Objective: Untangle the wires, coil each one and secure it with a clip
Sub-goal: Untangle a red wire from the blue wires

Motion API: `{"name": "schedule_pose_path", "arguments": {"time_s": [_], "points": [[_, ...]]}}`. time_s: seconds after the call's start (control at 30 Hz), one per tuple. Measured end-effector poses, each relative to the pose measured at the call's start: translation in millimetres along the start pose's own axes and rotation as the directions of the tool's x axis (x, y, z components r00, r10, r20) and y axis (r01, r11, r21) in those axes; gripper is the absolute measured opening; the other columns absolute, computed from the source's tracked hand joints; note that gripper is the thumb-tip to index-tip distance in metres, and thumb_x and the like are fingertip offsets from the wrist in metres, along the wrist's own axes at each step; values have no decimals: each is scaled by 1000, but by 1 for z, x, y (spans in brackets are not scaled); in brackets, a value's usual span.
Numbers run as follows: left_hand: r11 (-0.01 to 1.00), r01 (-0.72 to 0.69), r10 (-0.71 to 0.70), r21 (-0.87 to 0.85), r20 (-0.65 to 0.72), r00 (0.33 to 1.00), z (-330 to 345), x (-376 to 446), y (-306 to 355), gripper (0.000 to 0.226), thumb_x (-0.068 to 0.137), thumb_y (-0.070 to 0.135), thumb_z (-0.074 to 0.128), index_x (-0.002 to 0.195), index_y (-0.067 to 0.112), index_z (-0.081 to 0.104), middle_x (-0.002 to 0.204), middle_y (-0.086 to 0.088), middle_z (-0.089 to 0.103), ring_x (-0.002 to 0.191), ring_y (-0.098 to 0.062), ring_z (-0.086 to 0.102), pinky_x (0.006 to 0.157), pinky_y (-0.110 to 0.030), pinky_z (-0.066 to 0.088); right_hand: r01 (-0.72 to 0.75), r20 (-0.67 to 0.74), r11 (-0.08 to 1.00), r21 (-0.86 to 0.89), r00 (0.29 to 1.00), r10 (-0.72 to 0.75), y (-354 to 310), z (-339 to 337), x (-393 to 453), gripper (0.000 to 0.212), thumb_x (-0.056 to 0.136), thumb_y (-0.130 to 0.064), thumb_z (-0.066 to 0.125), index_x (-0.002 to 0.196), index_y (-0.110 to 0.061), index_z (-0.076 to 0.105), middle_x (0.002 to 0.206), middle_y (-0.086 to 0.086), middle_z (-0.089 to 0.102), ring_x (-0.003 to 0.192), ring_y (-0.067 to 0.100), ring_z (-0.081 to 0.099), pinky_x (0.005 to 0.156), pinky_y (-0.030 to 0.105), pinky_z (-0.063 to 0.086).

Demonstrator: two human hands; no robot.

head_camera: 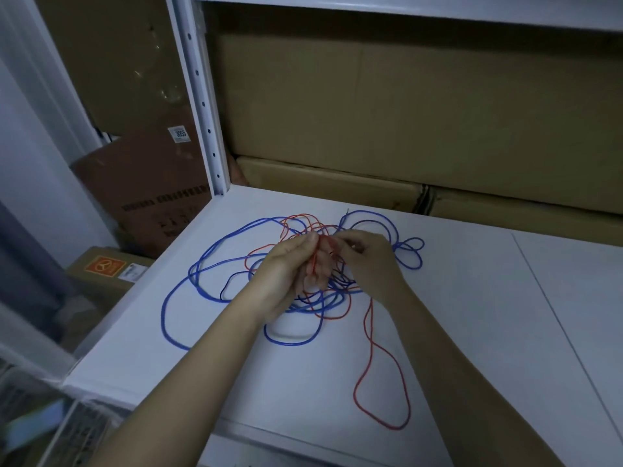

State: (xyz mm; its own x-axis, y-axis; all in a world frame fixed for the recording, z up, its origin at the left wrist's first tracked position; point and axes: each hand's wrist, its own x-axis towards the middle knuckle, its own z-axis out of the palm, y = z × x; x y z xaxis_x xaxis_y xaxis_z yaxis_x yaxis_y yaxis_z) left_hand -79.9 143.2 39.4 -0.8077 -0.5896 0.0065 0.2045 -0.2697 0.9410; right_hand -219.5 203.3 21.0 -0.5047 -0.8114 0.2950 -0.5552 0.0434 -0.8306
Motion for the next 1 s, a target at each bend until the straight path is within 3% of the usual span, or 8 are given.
{"name": "schedule_pose_path", "arguments": {"time_s": [0.1,0.23,0.37,0.5,0.67,0.8,0.93,1.0], "points": [[996,-81,80,-30,-52,995,-5,6,-2,36,102,17,35,79,2,60,70,-10,64,73,-21,63,77,-27,54,1,30,1000,-28,1000,-1,2,4,-9,16,94,-23,57,91,-21,73,76,-17,65,76,7,62,72,27,49],[996,-87,80,-32,-178,981,-1,9,-1,32,102,16,39,91,0,64,78,-9,74,75,-18,71,69,-21,55,120,119,978,-173,988,-100,4,8,-21,16,96,-22,56,89,-19,70,61,-23,54,60,-3,52,56,11,34],[997,-78,79,16,-252,964,1,11,5,30,101,21,43,94,5,68,84,-7,75,74,-16,71,66,-20,55,243,179,912,-331,965,-192,4,7,-27,22,98,-26,51,95,-14,70,74,-5,60,65,9,50,60,26,40],[998,-69,64,-12,-248,967,1,13,14,32,105,24,33,97,5,58,84,-3,76,70,-15,71,62,-17,53,336,125,836,-433,941,-313,-2,3,-32,25,96,-24,53,109,-13,71,98,4,70,81,18,63,68,27,49],[997,-78,74,-18,-171,982,2,12,19,29,106,22,25,97,8,49,107,-9,73,93,-26,71,62,-17,53,427,103,701,-572,885,-455,-15,2,-37,32,92,-29,44,96,-17,73,76,-4,67,60,12,59,50,16,36],[992,-128,124,-10,-158,980,2,13,19,31,105,16,26,93,11,54,115,-5,70,104,-21,68,80,-23,50,472,154,631,-616,858,-491,-15,4,-39,23,87,-19,53,98,-12,72,73,2,68,56,18,61,42,25,49],[988,-140,149,61,-181,972,7,12,22,30,103,13,27,91,10,54,117,-5,69,103,-15,68,72,-13,51,528,207,558,-641,818,-537,-19,2,-38,18,75,-9,69,92,-10,73,66,3,64,53,21,59,43,20,38],[970,-147,182,192,-180,967,5,12,20,29,104,14,25,96,8,52,118,-7,69,97,-14,70,74,-15,52,552,205,528,-646,791,-576,-21,-2,-37,15,73,-5,72,87,-9,73,65,4,62,53,22,59,43,21,36]]}}
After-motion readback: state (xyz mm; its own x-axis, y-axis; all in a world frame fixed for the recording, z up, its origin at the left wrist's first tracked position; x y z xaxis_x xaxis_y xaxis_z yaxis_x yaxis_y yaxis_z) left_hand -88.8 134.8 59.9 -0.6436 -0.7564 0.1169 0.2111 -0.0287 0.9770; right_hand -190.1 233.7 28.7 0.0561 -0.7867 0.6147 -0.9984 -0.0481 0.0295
